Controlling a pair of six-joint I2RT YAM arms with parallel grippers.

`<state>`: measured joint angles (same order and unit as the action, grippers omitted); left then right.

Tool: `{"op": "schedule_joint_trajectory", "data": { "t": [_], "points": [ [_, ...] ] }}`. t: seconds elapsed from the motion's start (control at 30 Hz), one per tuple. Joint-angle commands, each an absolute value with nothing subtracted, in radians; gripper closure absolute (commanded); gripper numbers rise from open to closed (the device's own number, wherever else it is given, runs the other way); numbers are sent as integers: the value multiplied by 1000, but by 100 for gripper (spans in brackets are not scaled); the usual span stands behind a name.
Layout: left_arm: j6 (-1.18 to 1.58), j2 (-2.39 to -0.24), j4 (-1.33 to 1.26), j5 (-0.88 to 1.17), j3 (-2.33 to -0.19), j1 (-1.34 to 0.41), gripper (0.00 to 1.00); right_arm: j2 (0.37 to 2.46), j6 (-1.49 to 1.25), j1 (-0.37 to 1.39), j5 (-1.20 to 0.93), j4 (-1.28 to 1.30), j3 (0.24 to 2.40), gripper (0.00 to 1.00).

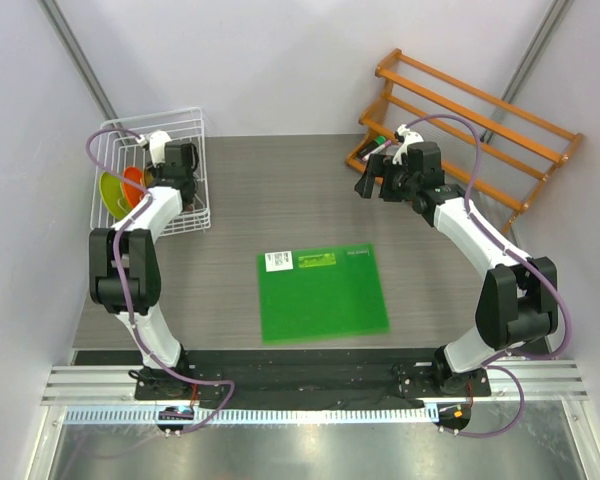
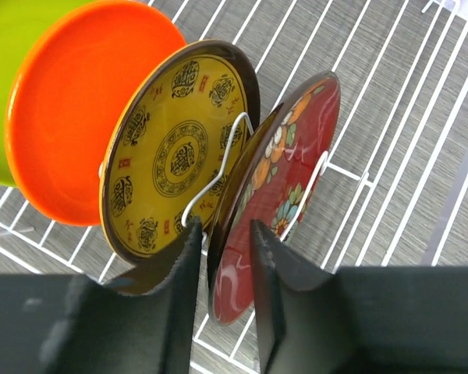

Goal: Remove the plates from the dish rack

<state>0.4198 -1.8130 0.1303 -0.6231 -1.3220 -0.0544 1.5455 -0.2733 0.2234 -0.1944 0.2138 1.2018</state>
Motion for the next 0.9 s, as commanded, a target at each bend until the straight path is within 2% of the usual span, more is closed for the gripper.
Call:
{"op": "schedule_joint_trajectory", "data": {
  "t": [0.0,0.17,0.3,0.63,0.87],
  "points": [
    [449,-1815,104,-610,-1335,-38,74,1543,-285,227,-216,186,1218,5],
    [457,-1813,100,-598,-1316,-29,79,1542,-288,227,-218,187,1212,5],
    [459,-1809,86,-588,-1290,-23,100,1545,-290,227,-221,190,1213,5],
    [420,-1727,72,-541,-1247,-14,100,1549,-291,227,-224,196,1212,5],
    [307,-1632,97,-615,-1253,-18,100,1543,-301,227,-238,198,1207,5]
  ]
}}
